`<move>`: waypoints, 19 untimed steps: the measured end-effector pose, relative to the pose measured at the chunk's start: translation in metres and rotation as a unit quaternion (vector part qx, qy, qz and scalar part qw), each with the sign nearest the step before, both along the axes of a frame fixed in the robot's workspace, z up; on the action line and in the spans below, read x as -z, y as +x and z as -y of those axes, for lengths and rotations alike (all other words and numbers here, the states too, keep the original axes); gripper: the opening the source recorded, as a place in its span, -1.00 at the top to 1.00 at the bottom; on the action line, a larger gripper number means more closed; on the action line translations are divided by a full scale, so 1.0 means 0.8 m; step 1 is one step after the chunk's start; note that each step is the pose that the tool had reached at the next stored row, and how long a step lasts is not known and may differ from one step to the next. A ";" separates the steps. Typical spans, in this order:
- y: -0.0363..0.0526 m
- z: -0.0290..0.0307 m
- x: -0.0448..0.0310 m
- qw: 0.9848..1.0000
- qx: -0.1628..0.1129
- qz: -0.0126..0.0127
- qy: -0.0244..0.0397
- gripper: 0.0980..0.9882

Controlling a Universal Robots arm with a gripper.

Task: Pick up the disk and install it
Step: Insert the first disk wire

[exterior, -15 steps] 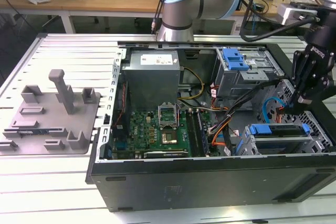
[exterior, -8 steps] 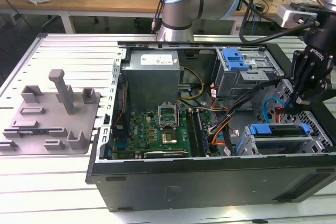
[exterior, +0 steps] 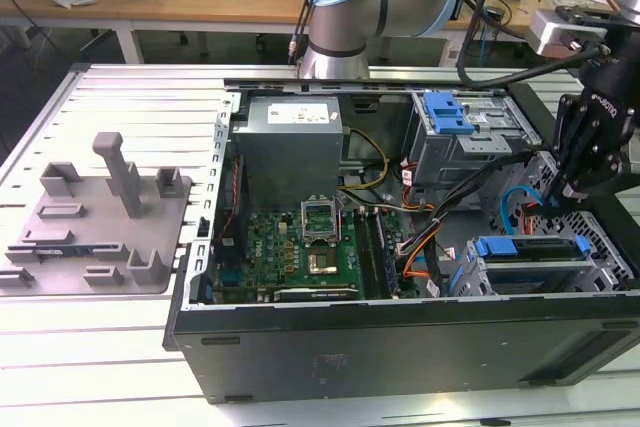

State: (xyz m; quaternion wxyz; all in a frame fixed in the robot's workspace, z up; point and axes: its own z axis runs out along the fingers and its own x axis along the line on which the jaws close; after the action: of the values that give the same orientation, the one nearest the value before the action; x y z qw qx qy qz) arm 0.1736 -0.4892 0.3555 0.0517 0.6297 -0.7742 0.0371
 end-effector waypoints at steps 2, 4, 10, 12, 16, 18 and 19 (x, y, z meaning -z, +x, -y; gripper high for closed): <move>0.001 0.0002 0.0001 1.000 -0.013 0.000 0.001 0.84; 0.001 0.0011 0.0000 1.000 -0.025 0.000 0.001 0.84; 0.000 0.0151 0.0000 0.999 -0.038 0.004 0.005 0.84; -0.001 0.0157 -0.0001 0.999 -0.043 0.005 0.007 0.84; -0.006 0.0182 -0.0003 0.999 -0.050 0.009 0.011 0.84; -0.007 0.0221 -0.0005 0.999 -0.051 0.011 0.013 0.84; -0.008 0.0245 -0.0006 0.999 -0.051 0.012 0.015 0.84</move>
State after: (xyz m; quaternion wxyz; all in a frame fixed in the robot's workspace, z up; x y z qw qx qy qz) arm 0.1674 -0.5088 0.3560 0.0308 0.6683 -0.7424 0.0360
